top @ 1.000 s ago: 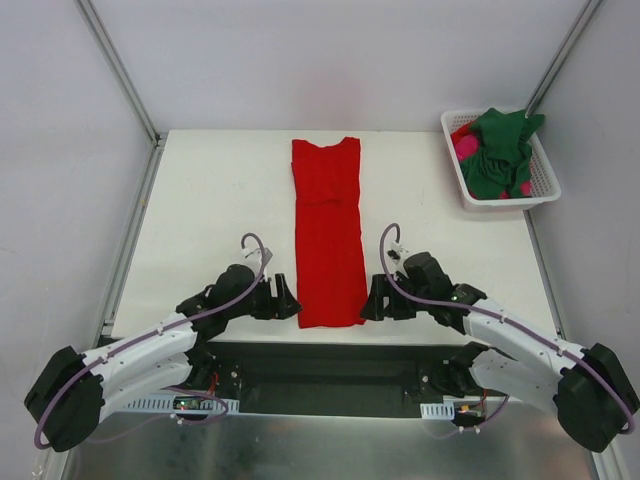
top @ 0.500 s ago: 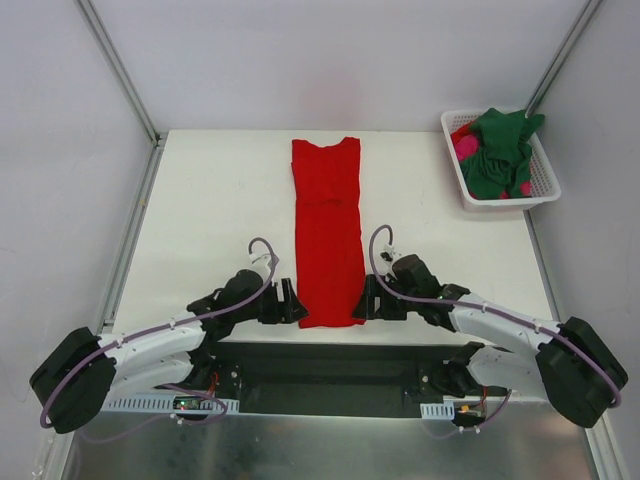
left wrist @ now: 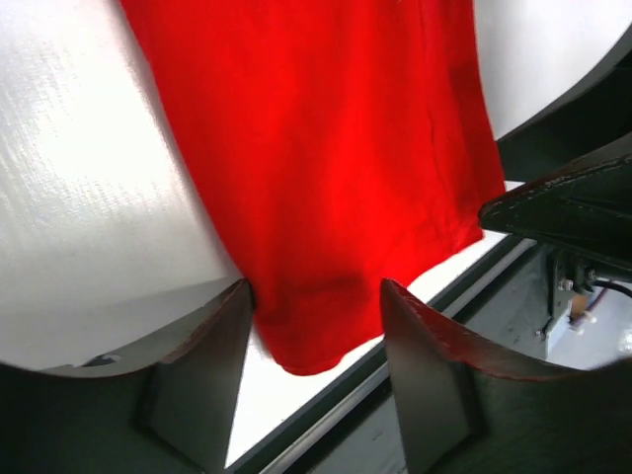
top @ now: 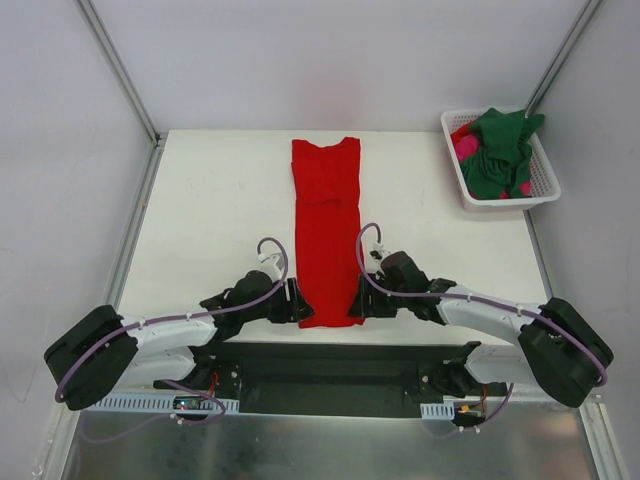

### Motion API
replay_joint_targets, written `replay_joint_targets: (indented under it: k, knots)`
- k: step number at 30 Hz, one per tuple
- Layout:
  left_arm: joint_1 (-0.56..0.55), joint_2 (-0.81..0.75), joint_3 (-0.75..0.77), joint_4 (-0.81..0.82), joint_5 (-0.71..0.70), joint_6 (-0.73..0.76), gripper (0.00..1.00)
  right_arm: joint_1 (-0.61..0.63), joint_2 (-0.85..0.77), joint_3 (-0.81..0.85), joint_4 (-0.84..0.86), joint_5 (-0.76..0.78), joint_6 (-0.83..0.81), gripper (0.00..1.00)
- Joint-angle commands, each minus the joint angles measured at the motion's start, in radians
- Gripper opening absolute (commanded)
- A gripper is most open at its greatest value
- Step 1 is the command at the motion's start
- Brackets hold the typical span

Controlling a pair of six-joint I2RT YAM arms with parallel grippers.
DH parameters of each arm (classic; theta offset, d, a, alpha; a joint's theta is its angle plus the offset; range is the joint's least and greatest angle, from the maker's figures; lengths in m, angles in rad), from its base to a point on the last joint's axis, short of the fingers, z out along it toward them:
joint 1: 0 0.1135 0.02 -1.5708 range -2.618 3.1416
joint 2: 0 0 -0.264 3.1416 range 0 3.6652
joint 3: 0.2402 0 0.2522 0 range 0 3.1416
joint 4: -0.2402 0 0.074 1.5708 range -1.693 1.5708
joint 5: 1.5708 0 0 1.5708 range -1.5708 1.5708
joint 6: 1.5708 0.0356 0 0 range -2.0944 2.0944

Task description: Fold and stack the t-shirts

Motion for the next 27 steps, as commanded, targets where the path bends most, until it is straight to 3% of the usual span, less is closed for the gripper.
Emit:
replay_joint_targets:
  k: [1,5,16,21,27]
  knots:
    - [-0.015,0.020,-0.009,-0.036,-0.022,-0.005,0.46,0.013,0.012,0.004,-0.021,0.009,0.006,0.53]
    - [-0.015,0.019,-0.012,-0.034,-0.024,-0.005,0.31,0.017,0.014,0.004,-0.021,0.012,0.006,0.43]
    - [-0.016,0.017,-0.018,-0.022,-0.027,-0.011,0.08,0.025,0.032,0.020,-0.029,0.009,-0.008,0.03]
    - [-0.016,0.005,-0.014,-0.025,-0.021,-0.014,0.01,0.034,0.035,0.035,-0.046,0.003,-0.022,0.01]
    - [-0.015,0.000,0.002,-0.034,-0.016,-0.014,0.00,0.046,0.041,0.061,-0.064,-0.008,-0.034,0.01]
